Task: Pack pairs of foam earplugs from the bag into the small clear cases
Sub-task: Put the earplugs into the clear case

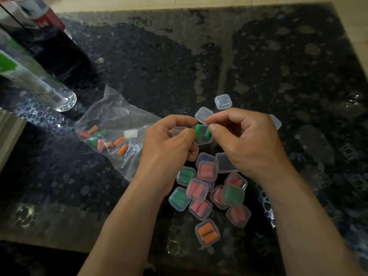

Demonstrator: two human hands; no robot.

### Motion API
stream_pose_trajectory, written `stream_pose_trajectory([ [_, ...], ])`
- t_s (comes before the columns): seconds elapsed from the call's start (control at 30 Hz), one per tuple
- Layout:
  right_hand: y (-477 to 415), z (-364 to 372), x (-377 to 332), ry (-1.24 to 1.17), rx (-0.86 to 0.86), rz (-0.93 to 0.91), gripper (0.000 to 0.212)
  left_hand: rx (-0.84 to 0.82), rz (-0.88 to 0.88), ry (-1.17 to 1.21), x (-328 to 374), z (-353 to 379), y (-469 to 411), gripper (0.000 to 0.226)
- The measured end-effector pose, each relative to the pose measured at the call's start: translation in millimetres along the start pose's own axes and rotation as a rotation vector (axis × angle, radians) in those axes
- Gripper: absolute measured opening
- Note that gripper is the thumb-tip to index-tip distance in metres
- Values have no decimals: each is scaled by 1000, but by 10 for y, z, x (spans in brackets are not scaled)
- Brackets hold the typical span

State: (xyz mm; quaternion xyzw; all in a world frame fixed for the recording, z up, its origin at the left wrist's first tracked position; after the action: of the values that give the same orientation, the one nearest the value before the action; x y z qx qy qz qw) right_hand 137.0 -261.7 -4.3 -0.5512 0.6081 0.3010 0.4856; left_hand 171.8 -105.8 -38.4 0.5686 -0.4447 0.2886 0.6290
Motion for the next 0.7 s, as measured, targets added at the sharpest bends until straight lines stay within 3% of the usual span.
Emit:
stream_pose_trajectory([
  [0.2, -8, 49, 45, -21, -34, 16, 25, -43, 23, 10, 28, 35, 9, 23],
  [0.7, 6, 45, 91, -125, -27, 17, 9, -59, 114, -56, 141, 104, 88, 19],
])
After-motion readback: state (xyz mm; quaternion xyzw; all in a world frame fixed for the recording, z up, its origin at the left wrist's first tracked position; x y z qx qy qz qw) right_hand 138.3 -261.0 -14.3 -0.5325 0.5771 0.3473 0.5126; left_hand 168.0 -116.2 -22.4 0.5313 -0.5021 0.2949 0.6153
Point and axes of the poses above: each hand's wrist, its own y-axis away from the middle knuckle, its own z-axis out of the palm, x = y × z, the point moved 10 cm from there along -y, towards the middle knuckle, and after that the axes turned 7 degrees about -z, right-handed, at the moved point
